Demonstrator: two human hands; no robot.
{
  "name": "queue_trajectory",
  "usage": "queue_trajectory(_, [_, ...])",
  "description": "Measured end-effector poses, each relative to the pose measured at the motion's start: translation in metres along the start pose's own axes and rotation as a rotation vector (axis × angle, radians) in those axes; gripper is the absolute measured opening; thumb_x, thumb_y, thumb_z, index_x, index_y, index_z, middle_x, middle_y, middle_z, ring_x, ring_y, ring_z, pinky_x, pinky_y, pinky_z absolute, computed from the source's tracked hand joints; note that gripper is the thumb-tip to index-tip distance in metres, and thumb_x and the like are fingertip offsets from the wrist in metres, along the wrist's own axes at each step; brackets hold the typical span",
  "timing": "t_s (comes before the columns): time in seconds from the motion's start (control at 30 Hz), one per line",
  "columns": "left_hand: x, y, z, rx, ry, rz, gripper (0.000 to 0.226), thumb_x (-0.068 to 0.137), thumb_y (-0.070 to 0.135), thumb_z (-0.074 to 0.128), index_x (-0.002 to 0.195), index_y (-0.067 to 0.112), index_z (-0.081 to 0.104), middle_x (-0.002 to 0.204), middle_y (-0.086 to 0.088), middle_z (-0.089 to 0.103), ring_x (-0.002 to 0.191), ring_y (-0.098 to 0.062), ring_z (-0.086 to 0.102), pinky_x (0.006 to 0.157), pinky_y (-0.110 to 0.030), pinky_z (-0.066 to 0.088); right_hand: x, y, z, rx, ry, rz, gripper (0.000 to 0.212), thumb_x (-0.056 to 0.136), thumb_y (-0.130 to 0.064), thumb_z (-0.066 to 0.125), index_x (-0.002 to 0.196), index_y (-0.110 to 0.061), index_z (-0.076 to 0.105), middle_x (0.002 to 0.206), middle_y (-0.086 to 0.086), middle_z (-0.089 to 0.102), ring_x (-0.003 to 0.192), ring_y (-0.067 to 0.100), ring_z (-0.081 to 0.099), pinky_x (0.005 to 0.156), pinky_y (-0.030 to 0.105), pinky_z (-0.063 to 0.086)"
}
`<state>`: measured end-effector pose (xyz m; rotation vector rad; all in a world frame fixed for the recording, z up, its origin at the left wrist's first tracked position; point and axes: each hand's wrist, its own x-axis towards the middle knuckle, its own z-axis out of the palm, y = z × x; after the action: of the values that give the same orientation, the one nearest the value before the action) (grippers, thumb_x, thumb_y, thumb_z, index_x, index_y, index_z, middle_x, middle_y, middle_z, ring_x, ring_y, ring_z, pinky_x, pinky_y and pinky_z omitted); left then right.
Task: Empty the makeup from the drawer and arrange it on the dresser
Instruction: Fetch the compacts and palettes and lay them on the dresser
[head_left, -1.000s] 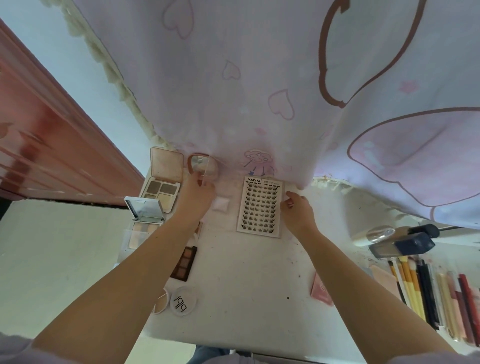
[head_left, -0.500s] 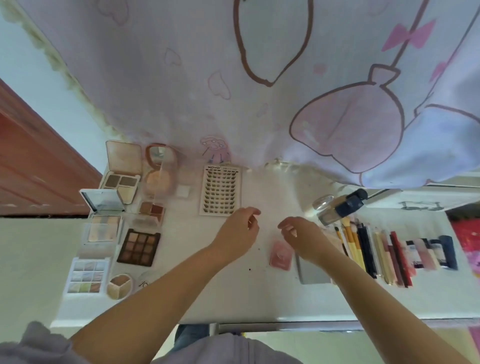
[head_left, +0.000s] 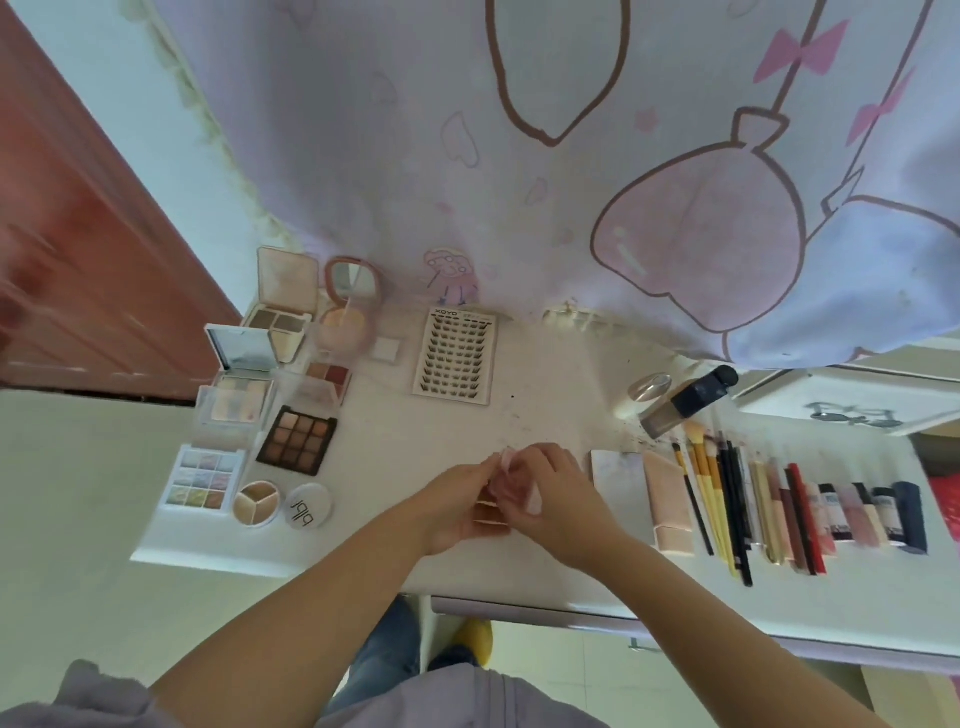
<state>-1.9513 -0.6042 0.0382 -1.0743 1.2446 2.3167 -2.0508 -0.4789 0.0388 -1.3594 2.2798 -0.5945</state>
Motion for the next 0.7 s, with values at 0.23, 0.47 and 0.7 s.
queue_trajectory(0.23, [-0.029, -0.006, -0.031, -0.492, -0.096, 0.037, 0.052, 0.1, 0.042, 0.03, 0.127, 0.003, 0.053, 0.108, -0.021, 0.061, 0.091, -0.027, 0.062, 0.082, -0.039, 0.054, 0.024, -0.031, 0.002, 0.174, -0.076, -0.126, 0.036, 0.081, -0.032, 0.066, 0.113, -0.023, 0.053, 0.11, -0.013, 0.044, 0.102, 0.004, 0.041, 0.087, 0.007, 0.031])
queue_trajectory(0.47, [-0.044, -0.013, -0.065, -0.639, -0.038, 0.017, 0.052, 0.097, 0.042, 0.038, 0.116, -0.003, 0.055, 0.088, -0.023, 0.064, 0.072, -0.027, 0.062, 0.069, -0.037, 0.057, 0.068, -0.05, -0.012, 0.69, -0.268, 0.096, 0.015, 0.095, -0.033, 0.05, 0.099, -0.025, 0.063, 0.097, -0.006, 0.071, 0.091, 0.008, 0.067, 0.078, 0.023, 0.056])
queue_trajectory(0.7, [-0.046, -0.003, -0.082, -0.83, 0.204, 0.002, 0.043, 0.1, 0.034, 0.037, 0.113, -0.004, 0.053, 0.094, -0.025, 0.06, 0.078, -0.029, 0.06, 0.061, -0.03, 0.056, 0.109, -0.063, 0.022, 0.489, -0.19, 0.203, 0.01, 0.091, -0.015, 0.056, 0.09, -0.02, 0.064, 0.084, -0.006, 0.068, 0.072, 0.005, 0.064, 0.058, 0.014, 0.049])
